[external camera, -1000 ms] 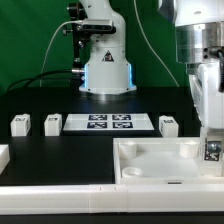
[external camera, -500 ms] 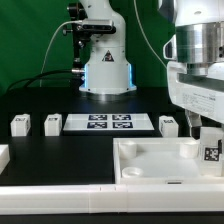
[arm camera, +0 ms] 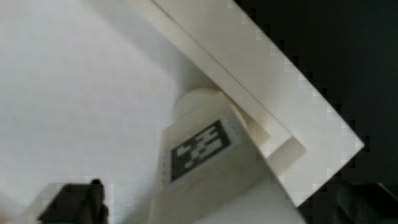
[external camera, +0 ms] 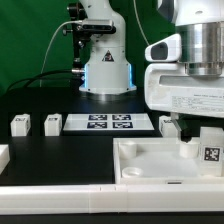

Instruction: Assemble one leg

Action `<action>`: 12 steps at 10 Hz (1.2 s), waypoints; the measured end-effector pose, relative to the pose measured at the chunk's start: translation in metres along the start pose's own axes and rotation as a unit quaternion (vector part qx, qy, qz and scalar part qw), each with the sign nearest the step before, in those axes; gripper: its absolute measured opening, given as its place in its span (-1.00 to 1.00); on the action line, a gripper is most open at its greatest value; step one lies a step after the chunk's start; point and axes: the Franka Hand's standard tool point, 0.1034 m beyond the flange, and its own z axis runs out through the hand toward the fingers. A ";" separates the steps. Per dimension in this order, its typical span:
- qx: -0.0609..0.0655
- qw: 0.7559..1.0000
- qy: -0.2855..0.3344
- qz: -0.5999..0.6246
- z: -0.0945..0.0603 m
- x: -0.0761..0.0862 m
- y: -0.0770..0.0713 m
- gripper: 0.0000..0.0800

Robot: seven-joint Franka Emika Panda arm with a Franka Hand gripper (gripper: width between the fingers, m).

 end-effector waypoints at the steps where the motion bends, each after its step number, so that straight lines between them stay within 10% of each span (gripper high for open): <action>1: -0.007 0.997 0.004 -0.071 0.000 0.000 0.000 0.62; 8: -0.023 0.952 0.008 -0.306 0.000 0.003 0.003 0.62; 10: -0.023 0.952 0.008 -0.306 0.000 0.003 0.003 -0.13; 12: -0.023 0.953 0.008 -0.301 0.000 0.003 0.003 -0.27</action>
Offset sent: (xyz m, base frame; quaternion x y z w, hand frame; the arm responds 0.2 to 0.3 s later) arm -0.0005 0.0012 -0.0006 -0.0148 0.0139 -0.3141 0.9492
